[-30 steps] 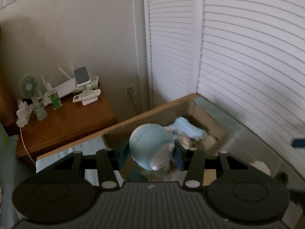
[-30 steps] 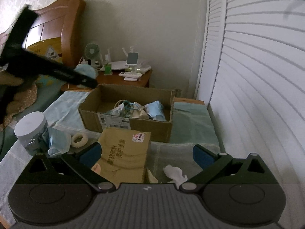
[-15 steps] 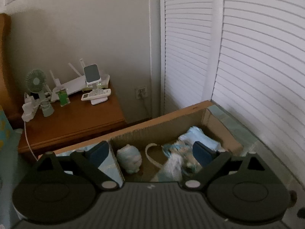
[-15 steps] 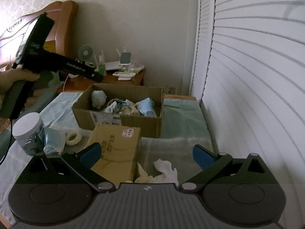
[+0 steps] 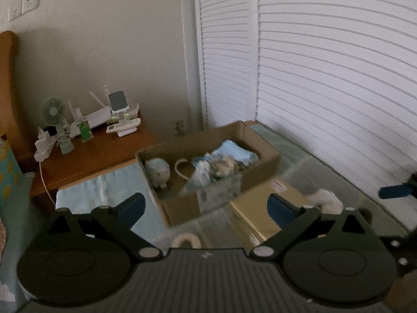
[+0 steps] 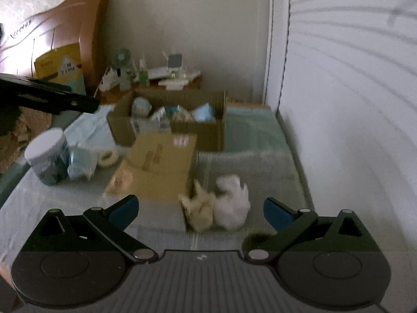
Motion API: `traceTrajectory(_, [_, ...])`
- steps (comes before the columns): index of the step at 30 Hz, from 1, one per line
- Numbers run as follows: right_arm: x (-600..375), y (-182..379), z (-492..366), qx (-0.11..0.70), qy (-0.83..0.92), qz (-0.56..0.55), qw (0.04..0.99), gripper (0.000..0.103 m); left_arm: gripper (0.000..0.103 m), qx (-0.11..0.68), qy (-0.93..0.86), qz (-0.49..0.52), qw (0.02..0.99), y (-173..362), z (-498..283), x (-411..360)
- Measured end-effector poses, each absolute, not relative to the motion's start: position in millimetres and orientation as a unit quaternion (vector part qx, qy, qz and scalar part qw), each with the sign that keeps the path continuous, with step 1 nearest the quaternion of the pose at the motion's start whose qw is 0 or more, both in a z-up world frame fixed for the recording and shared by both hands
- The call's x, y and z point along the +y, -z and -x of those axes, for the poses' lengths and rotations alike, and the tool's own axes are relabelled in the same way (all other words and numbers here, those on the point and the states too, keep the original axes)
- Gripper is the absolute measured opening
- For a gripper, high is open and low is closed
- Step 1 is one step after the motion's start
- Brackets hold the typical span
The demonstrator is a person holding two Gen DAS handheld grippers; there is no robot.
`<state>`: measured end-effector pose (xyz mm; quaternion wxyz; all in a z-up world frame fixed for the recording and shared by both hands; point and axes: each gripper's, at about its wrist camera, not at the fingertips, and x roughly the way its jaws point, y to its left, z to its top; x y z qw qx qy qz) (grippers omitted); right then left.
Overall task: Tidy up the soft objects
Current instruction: 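Move both tools back toward the orange cylinder and white bundles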
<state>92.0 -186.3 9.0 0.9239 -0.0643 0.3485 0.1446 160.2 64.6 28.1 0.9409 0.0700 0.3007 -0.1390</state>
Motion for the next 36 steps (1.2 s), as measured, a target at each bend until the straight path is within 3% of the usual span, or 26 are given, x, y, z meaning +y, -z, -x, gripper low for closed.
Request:
traceTrajectory(14, [-172.1,50.8,-69.6,0.418,-0.180,0.098,0.885,0.103,0.100,0.325,0.163,-0.053,0.930,11.9,-93.2,57.3])
traceTrajectory(25, [-182.7,54.2,-60.4,0.422,-0.150,0.138,0.883,0.103,0.099,0.332,0.227,-0.093,0.911,31.7,-82.1,29.1])
traceTrajectory(29, [-198.3,55.8,-62.1,0.427,-0.138,0.109,0.887,0.103,0.093,0.327,0.261,-0.130,0.899,37.3,-81.2,8.0])
traceTrajectory(31, [-201.5,57.0,-56.8,0.417,-0.146,0.111,0.890,0.103,0.087,0.330,0.277,-0.144,0.891,41.3,-83.2,-1.7])
traceTrajectory(33, [-204.2,58.1,-52.5,0.407,-0.151,0.111,0.894,0.103,0.075,0.336,0.294,-0.153,0.881,45.1,-86.2,-9.7])
traceTrajectory(36, [-206.9,57.1,-49.0,0.405,-0.153,0.112,0.894,0.103,0.068,0.342,0.315,-0.165,0.870,50.9,-90.1,-18.3])
